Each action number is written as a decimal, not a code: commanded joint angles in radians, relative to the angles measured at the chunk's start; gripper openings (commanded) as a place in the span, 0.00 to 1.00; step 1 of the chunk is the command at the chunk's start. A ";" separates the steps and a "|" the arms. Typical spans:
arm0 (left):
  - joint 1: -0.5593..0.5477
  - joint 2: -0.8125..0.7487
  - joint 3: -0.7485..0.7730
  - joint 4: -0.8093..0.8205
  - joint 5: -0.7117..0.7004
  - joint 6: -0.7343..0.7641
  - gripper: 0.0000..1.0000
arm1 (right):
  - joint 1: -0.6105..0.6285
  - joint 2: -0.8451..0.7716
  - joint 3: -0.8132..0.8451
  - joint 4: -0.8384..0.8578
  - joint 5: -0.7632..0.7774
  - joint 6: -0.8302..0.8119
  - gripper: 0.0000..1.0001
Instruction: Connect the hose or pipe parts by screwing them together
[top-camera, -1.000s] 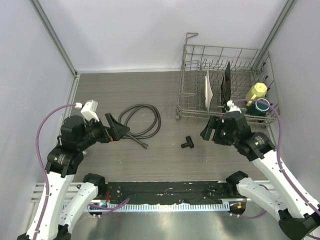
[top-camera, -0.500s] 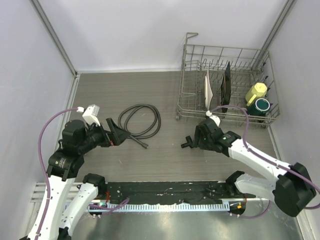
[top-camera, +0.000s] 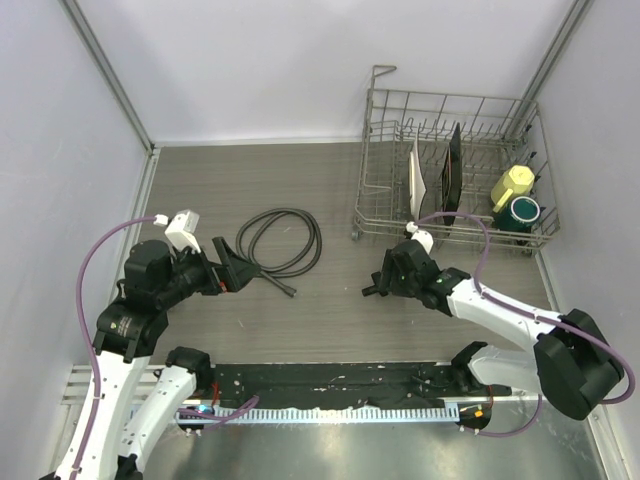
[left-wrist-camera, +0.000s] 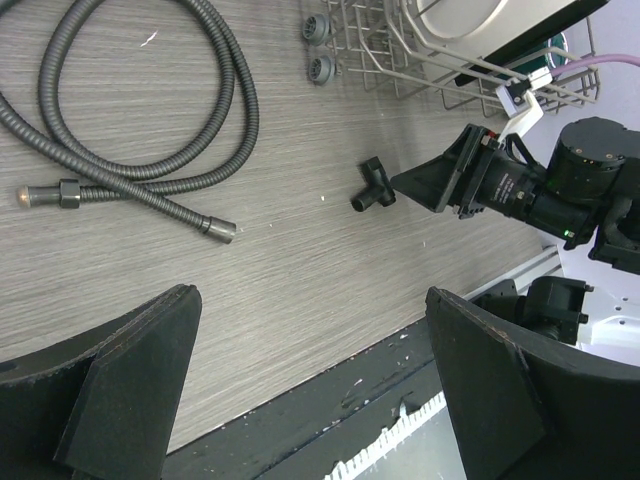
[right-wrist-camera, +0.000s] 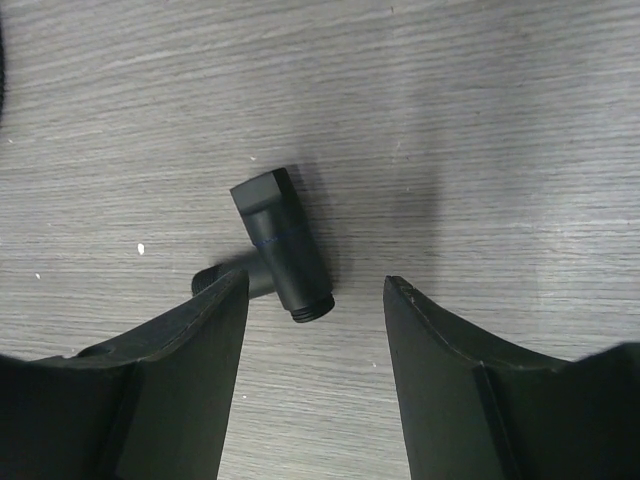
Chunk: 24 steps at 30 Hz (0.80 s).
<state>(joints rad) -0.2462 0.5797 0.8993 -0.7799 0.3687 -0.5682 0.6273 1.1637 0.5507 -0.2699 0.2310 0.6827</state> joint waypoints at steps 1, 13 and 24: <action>0.004 0.000 0.029 0.016 0.027 -0.002 1.00 | 0.006 -0.002 -0.029 0.069 -0.015 -0.012 0.62; 0.004 0.003 0.024 0.024 0.024 -0.016 1.00 | 0.011 0.027 -0.052 0.144 -0.137 0.041 0.62; 0.004 0.008 0.012 0.047 0.027 -0.022 1.00 | 0.023 -0.055 -0.100 0.176 -0.217 0.144 0.61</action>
<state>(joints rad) -0.2462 0.5835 0.8993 -0.7765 0.3683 -0.5766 0.6407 1.1366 0.4603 -0.1482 0.0517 0.7700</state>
